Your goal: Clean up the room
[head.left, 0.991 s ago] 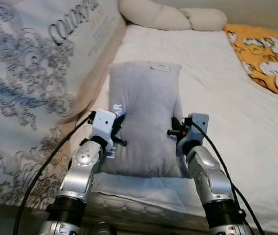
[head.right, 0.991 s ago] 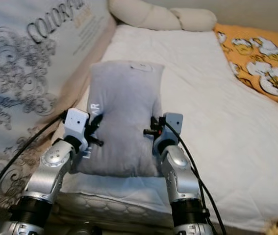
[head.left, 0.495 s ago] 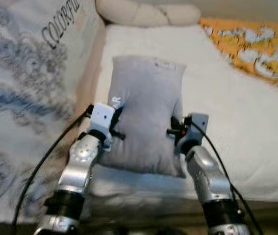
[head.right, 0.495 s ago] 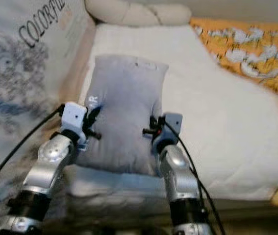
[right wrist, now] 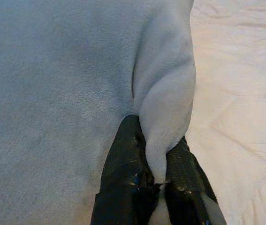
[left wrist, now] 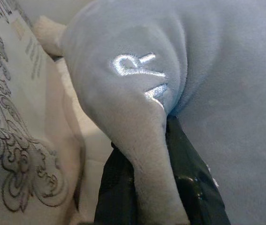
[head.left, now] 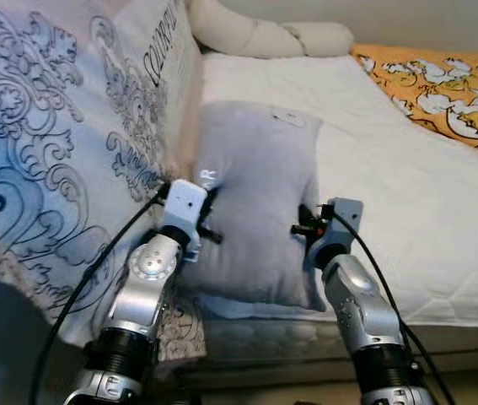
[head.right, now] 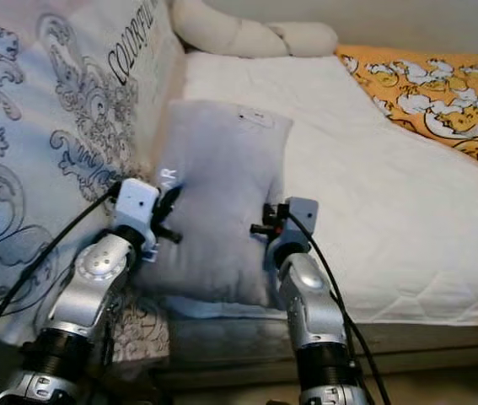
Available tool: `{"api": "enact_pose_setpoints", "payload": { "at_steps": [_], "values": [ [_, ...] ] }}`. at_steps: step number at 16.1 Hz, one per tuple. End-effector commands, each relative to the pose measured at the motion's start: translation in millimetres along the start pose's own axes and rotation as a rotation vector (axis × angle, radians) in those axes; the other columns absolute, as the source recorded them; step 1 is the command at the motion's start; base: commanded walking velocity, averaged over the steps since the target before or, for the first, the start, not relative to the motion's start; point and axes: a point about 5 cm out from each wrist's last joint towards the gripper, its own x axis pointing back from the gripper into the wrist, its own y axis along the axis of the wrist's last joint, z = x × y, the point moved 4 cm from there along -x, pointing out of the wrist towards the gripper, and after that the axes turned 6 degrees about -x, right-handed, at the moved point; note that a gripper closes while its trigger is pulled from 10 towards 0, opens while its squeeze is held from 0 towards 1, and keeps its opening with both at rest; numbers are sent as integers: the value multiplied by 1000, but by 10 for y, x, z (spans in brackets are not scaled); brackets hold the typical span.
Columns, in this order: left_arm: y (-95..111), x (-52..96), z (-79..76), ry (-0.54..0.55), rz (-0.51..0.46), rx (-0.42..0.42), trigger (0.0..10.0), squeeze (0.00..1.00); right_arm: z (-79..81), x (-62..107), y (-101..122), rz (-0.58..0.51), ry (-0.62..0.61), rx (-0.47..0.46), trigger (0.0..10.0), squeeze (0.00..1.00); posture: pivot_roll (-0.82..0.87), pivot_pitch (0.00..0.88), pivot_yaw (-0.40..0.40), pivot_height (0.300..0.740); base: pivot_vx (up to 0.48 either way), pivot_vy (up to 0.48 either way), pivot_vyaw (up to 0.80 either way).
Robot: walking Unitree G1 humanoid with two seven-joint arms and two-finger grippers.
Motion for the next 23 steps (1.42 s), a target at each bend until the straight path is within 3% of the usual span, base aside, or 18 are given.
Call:
{"api": "enact_pose_setpoints", "payload": {
  "at_steps": [1,9,11,17,23],
  "values": [
    [128,-32,58,30,-50,-18,10000,0,-101,4,98,-35,-35,4,10000,0,28,0,-45,740,0,0,0],
    [143,-40,71,64,-61,-21,10000,0,-110,-6,142,-43,-31,23,10000,0,24,0,-47,740,0,-103,0],
    [142,-48,73,67,-57,-23,10000,0,-138,-18,189,-52,-35,21,10000,0,20,0,-46,740,0,-480,0],
    [154,-74,148,90,-58,33,10000,0,-264,-57,318,-64,-53,42,10000,0,20,0,-51,740,0,0,0],
    [136,-88,214,105,-48,55,10000,0,-210,-82,295,-54,-42,51,10000,0,19,0,-48,740,333,0,0]
  ]
}}
